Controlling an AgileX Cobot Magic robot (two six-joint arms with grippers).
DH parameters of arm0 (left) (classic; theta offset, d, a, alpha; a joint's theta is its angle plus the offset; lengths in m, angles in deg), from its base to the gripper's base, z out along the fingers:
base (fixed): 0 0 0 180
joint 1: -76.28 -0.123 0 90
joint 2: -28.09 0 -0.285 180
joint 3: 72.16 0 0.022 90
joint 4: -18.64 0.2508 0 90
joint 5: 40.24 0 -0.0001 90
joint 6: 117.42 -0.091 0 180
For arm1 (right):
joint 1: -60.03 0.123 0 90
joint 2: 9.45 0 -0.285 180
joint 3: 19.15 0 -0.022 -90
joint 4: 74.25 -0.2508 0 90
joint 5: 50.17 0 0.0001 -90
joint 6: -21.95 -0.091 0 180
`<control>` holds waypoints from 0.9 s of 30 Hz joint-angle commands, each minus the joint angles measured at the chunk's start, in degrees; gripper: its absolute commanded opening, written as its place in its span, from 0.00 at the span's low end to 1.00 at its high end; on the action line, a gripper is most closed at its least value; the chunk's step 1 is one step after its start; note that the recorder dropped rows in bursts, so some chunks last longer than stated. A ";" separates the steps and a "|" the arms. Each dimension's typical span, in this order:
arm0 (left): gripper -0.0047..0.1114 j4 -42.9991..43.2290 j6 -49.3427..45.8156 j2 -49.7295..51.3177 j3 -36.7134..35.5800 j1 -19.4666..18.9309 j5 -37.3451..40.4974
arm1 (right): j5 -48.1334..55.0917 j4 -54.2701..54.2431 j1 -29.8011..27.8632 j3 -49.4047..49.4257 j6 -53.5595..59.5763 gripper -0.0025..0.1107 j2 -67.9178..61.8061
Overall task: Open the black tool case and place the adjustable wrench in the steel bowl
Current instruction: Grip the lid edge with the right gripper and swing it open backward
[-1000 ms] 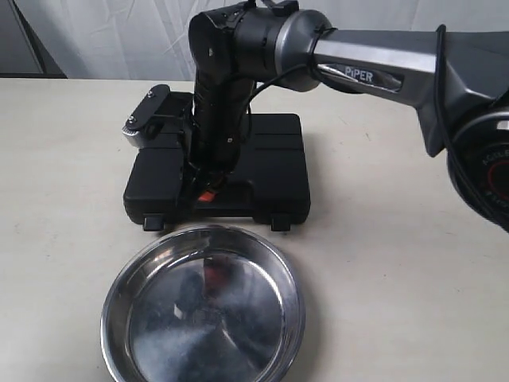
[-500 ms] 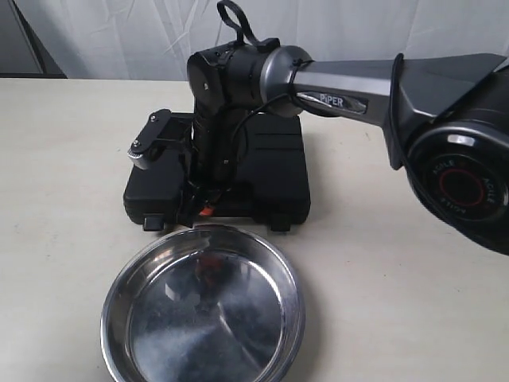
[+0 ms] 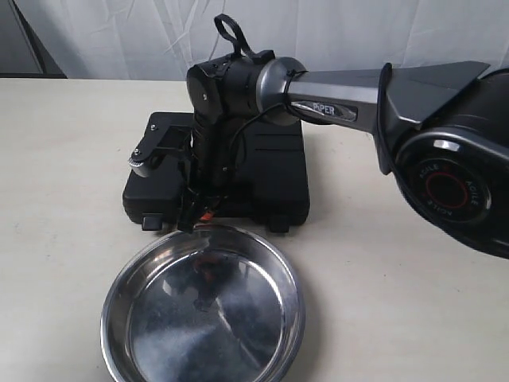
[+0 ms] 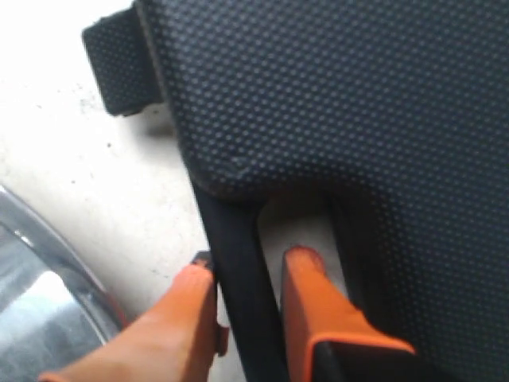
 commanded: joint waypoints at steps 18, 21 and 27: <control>0.04 0.00 0.37 -0.22 0.11 0.50 -0.59 | -10.18 1.23 -0.33 -0.44 -14.74 0.01 9.62; 0.04 0.00 0.37 -0.22 0.11 0.50 -0.59 | -15.05 5.69 -0.34 -0.44 -22.22 0.01 12.81; 0.04 0.00 0.37 -0.22 0.11 0.50 -0.59 | -15.87 10.20 -4.65 -0.44 -29.58 0.01 16.20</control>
